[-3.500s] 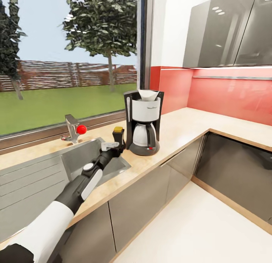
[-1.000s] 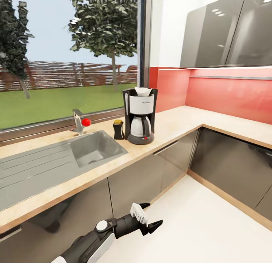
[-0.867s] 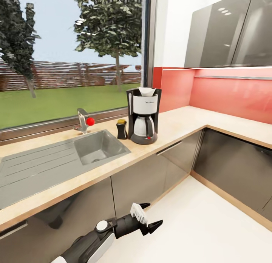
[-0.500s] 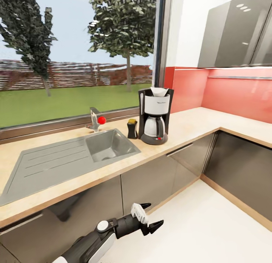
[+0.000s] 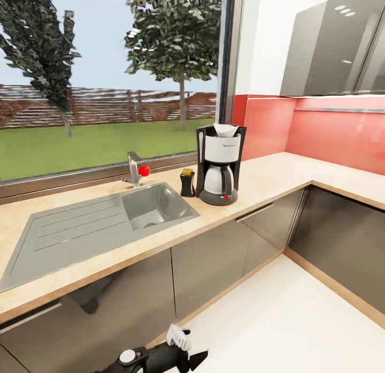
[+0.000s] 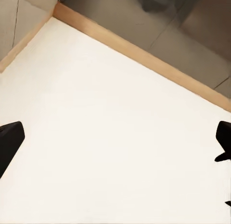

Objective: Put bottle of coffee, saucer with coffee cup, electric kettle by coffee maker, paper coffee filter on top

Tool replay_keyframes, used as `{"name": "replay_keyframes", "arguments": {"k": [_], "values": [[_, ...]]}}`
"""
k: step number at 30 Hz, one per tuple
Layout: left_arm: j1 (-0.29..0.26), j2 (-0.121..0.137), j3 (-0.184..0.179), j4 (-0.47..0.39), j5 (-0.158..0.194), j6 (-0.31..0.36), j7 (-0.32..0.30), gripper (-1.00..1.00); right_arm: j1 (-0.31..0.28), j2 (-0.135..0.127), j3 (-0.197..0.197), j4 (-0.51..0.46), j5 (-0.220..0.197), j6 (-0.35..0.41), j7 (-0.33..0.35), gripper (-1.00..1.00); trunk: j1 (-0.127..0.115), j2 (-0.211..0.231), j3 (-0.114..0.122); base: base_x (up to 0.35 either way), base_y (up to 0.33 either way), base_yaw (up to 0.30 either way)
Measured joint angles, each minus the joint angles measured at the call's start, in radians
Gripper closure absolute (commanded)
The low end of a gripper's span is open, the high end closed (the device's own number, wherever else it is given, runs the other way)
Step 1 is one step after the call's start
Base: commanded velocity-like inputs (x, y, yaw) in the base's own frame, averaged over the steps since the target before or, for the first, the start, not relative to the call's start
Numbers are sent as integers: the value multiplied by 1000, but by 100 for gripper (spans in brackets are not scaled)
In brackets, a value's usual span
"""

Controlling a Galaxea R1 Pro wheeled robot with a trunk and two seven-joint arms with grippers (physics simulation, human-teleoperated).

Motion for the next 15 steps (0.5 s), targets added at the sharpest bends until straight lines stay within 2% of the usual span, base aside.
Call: {"name": "replay_keyframes", "arguments": {"k": [1, 5, 13, 15], "values": [[16, 2, 18, 9, -1, -2, -2, -100, 0, 0, 0, 0, 0, 0, 0, -100, 0, 0, 0, 0, 0, 0], [30, 5, 38, 15, -1, -3, -3, -100, 0, 0, 0, 0, 0, 0, 0, -100, 0, 0, 0, 0, 0, 0], [64, 8, 54, 37, -2, -12, -3, -100, 0, 0, 1, 0, 0, 0, 0, -100, 0, 0, 0, 0, 0, 0], [76, 17, 55, 46, -2, -19, -3, -100, 0, 0, 0, 0, 0, 0, 0, -100, 0, 0, 0, 0, 0, 0]]}}
